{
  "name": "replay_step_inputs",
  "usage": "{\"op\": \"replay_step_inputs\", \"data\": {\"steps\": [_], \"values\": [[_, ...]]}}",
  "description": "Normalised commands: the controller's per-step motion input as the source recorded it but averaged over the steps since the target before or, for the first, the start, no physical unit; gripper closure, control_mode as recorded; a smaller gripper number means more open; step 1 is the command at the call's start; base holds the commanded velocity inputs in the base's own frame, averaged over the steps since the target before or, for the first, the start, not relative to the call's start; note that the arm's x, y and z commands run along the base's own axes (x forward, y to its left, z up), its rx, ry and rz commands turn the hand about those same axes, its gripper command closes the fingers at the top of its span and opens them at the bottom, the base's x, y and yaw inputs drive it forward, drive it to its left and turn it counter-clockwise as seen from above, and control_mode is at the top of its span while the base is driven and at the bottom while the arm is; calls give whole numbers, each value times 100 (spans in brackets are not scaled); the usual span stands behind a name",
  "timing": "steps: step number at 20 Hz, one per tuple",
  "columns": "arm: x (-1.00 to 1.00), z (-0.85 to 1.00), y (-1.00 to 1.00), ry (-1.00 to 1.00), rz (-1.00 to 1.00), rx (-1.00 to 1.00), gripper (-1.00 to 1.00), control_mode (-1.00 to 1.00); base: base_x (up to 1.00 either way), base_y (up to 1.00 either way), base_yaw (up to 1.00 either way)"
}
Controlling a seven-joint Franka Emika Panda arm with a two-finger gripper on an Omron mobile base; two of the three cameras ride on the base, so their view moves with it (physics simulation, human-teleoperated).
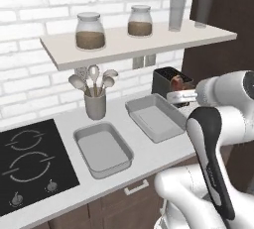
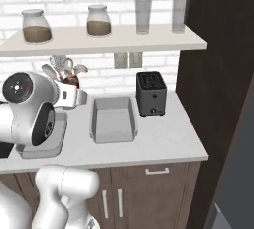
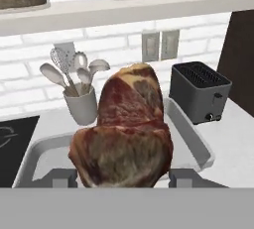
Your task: Place one lime and one steak in each tupperware on the nearby counter, to pack two identical lunches.
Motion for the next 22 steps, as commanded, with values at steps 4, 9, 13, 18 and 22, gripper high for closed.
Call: {"op": "replay_step_inputs", "data": {"steps": [4, 9, 13, 18, 22], "values": [[2, -82, -81, 19, 16, 0, 100, -100, 0, 0, 0], [49, -95, -15, 17, 15, 0, 100, -100, 0, 0, 0], [95, -82, 0, 10, 18, 0, 100, -100, 0, 0, 0], [81, -46, 0, 3, 17, 0, 100, -100, 0, 0, 0], [72, -24, -9, 0, 13, 0, 100, -100, 0, 0, 0]]}}
